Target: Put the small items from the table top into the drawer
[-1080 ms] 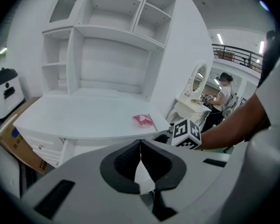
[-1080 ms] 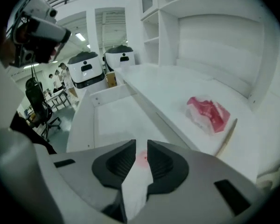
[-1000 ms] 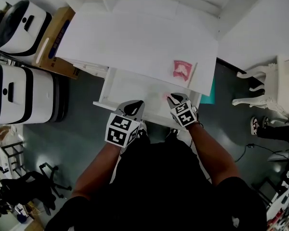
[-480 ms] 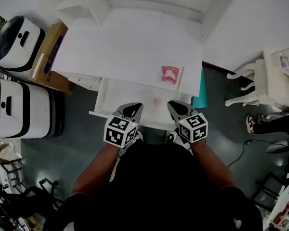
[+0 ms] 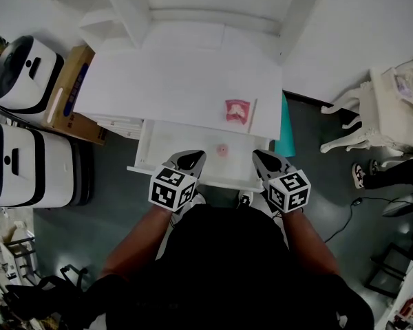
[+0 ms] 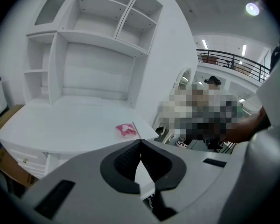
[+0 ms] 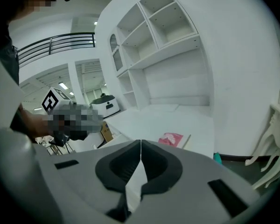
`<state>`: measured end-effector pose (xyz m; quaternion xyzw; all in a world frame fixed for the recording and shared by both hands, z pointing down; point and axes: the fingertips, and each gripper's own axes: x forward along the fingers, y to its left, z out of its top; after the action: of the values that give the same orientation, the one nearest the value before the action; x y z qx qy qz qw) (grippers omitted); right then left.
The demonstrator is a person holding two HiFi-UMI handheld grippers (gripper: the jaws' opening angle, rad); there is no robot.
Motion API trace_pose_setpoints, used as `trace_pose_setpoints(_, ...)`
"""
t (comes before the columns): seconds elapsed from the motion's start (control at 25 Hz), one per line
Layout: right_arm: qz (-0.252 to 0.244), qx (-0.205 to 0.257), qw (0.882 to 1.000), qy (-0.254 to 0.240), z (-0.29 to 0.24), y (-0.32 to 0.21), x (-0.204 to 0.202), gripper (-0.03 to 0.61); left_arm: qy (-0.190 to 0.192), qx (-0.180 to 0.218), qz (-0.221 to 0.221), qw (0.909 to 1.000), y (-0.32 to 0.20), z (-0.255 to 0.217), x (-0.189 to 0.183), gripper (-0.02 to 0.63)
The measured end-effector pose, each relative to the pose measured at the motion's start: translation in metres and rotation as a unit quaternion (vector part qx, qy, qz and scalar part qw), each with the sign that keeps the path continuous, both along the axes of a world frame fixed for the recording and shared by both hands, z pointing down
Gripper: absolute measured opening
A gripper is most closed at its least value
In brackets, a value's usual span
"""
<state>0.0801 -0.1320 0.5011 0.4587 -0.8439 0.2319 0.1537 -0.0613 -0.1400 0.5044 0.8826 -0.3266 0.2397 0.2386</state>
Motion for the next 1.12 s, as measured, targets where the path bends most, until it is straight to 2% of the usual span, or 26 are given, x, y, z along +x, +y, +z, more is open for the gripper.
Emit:
trace_pose_setpoints(0.36, 0.007, -0.008, 1.0, 0.0, 0.001, 0.002, 0.011, 0.032, 0.0, 0.016, 0.014, 0.9998, 0.0, -0.008, 0.011, 0.011)
trace_pose_setpoints(0.48, 0.002, -0.007, 1.0, 0.013, 0.003, 0.002, 0.012, 0.032, -0.001, 0.02, 0.015, 0.9997, 0.0, -0.01, 0.013, 0.011)
trace_pose_setpoints(0.8, -0.005, -0.013, 1.0, 0.025, 0.011, 0.004, 0.014, 0.032, -0.004, 0.016, 0.027, 0.9995, 0.003, -0.007, 0.02, 0.011)
trace_pose_setpoints(0.92, -0.006, -0.014, 0.999, 0.028, 0.012, 0.003, 0.014, 0.032, 0.003, 0.01, 0.016, 0.9998, 0.0, -0.006, 0.019, 0.011)
trace_pose_setpoints(1.12, -0.007, -0.016, 0.999, 0.03, 0.017, 0.0, 0.014, 0.032, -0.006, 0.012, -0.001, 0.9999, -0.007, -0.003, 0.014, 0.011)
